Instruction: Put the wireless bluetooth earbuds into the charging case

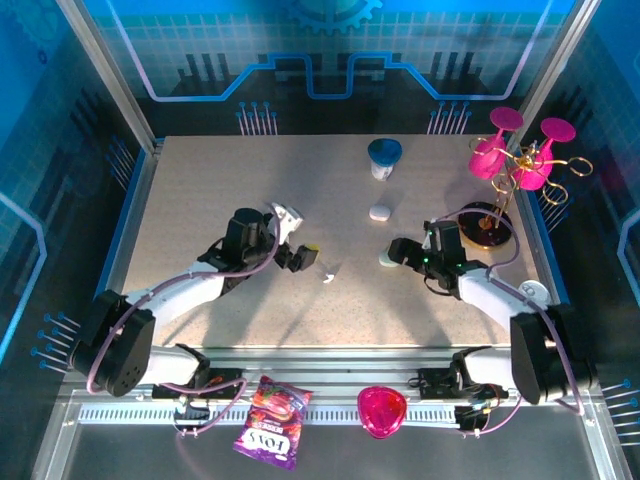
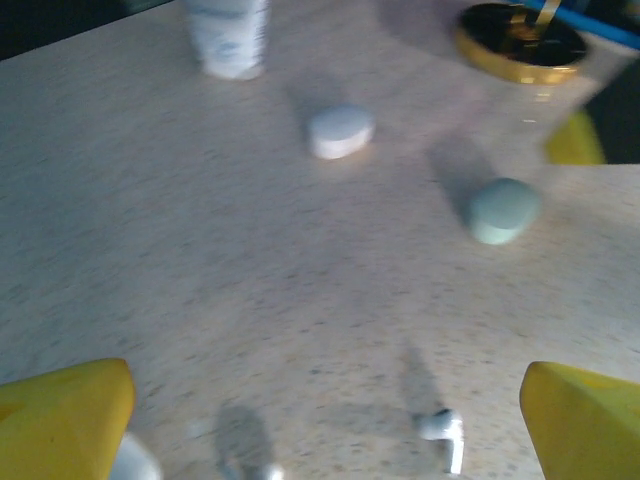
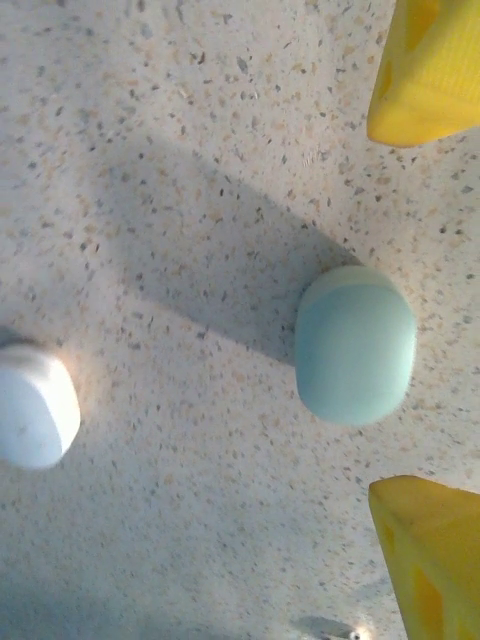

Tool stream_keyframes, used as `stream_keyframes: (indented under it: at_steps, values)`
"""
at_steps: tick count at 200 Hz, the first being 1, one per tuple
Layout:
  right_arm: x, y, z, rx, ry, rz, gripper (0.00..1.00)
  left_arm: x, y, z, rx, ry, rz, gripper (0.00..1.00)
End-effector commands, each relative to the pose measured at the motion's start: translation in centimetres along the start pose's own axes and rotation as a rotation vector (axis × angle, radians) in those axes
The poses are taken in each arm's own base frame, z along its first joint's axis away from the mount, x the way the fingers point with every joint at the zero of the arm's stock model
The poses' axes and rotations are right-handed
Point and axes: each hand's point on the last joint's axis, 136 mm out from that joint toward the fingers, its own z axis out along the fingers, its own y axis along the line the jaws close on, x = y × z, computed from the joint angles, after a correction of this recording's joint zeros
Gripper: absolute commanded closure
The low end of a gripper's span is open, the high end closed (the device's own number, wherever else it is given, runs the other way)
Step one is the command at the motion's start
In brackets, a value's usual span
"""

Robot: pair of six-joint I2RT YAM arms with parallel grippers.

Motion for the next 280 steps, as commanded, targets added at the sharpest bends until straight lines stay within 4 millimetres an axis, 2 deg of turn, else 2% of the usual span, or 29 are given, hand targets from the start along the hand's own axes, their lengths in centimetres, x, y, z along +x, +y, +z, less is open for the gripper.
stream_keyframes:
  at_steps: [1, 24, 42, 106, 153, 191, 215, 239, 257, 280]
  values:
    - [-0.1, 1.8, -1.7, 0.0, -0.006, -0.153, 0.13, 2.1, 3.2, 0.1, -0.132, 0.127, -0.106, 0.01]
    - [0.4, 4.1, -2.8, -0.061, -0.012, -0.236, 0.12, 3.3, 6.3, -0.1, -0.254, 0.269, -0.169, 0.01]
    - [0.8, 5.3, -3.3, -0.087, -0.005, -0.271, 0.12, 4.0, 7.5, -0.1, -0.287, 0.391, -0.21, 0.01]
    - [1.2, 6.3, -3.6, -0.106, -0.002, -0.293, 0.13, 8.3, 10.3, 1.3, -0.467, 0.778, -0.44, 0.02]
    - [1.2, 6.3, -3.6, -0.101, -0.002, -0.3, 0.13, 9.4, 10.0, 1.8, -0.538, 0.841, -0.565, 0.0]
    - [1.2, 6.8, -3.3, -0.122, 0.001, -0.297, 0.13, 11.4, 9.3, 2.8, -0.545, 0.895, -0.62, 0.02]
    - [1.3, 7.0, -3.2, -0.132, 0.006, -0.296, 0.14, 11.5, 9.3, 3.5, -0.555, 0.876, -0.643, 0.15]
    - [1.5, 6.8, -3.2, -0.129, 0.01, -0.293, 0.14, 11.6, 9.1, 4.2, -0.543, 0.869, -0.654, 0.19]
    - [1.6, 6.6, -3.2, -0.127, 0.009, -0.287, 0.14, 11.8, 9.1, 4.4, -0.55, 0.867, -0.646, 0.27]
    - [1.8, 6.6, -3.3, -0.131, 0.01, -0.284, 0.14, 12.1, 9.4, 4.5, -0.561, 0.866, -0.642, 0.29]
